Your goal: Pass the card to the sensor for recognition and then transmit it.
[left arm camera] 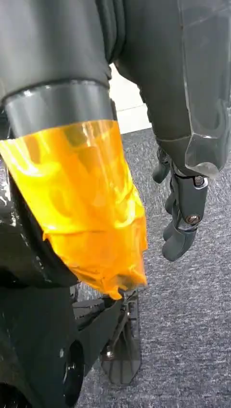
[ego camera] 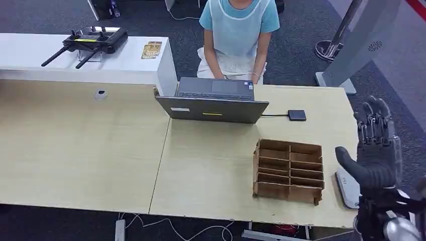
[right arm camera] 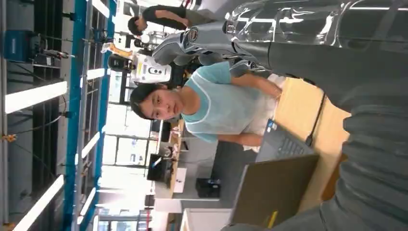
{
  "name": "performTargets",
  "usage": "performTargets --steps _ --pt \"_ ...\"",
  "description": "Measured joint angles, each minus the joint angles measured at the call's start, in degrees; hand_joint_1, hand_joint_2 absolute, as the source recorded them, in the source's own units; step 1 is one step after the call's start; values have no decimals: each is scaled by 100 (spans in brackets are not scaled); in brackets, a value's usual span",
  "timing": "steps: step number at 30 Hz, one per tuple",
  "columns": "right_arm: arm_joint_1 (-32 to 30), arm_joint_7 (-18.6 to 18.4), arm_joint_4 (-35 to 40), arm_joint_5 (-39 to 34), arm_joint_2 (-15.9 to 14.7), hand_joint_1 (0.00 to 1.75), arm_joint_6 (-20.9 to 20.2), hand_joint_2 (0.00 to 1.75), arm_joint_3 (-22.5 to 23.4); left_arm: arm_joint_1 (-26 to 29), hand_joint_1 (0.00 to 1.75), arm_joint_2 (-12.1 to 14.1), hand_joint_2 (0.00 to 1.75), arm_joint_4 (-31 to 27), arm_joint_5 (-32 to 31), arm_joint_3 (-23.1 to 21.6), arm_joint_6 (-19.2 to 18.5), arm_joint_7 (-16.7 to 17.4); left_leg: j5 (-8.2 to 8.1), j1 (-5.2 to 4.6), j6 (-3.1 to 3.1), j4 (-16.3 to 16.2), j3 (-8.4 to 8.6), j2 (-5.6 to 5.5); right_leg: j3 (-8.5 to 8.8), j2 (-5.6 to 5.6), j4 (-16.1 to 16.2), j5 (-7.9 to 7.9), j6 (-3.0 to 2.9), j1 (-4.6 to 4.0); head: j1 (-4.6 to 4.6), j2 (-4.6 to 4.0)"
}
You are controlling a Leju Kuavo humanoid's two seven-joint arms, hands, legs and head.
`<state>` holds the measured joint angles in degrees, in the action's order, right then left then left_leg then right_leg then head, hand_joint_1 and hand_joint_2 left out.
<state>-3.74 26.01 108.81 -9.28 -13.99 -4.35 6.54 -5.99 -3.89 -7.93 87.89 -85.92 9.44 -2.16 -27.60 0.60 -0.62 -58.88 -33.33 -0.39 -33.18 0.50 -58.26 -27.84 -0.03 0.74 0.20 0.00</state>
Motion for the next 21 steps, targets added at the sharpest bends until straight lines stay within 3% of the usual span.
performTargets --steps 4,8,14,21 --pt "-445 68 281 471 4 0 83 175 28 18 0 0 0 0 9 65 0 0 -2 0 -3 2 0 8 -1 -5 0 0 -1 0 -2 0" --pt "-515 30 376 832 15 0 339 175 -86 22 0 7 0 0 15 136 -50 0 -1 0 -3 2 3 14 0 -6 -1 2 -2 0 -2 2" --pt "-566 33 548 830 48 0 660 175 -188 44 0 24 0 0 22 219 -144 -50 1 0 -5 2 5 13 1 -6 -1 2 -2 0 0 0" --pt "-759 48 738 695 170 0 737 175 -190 49 0 28 0 0 24 319 -155 -94 0 0 -5 2 4 13 0 -7 -1 1 -3 0 -2 0"
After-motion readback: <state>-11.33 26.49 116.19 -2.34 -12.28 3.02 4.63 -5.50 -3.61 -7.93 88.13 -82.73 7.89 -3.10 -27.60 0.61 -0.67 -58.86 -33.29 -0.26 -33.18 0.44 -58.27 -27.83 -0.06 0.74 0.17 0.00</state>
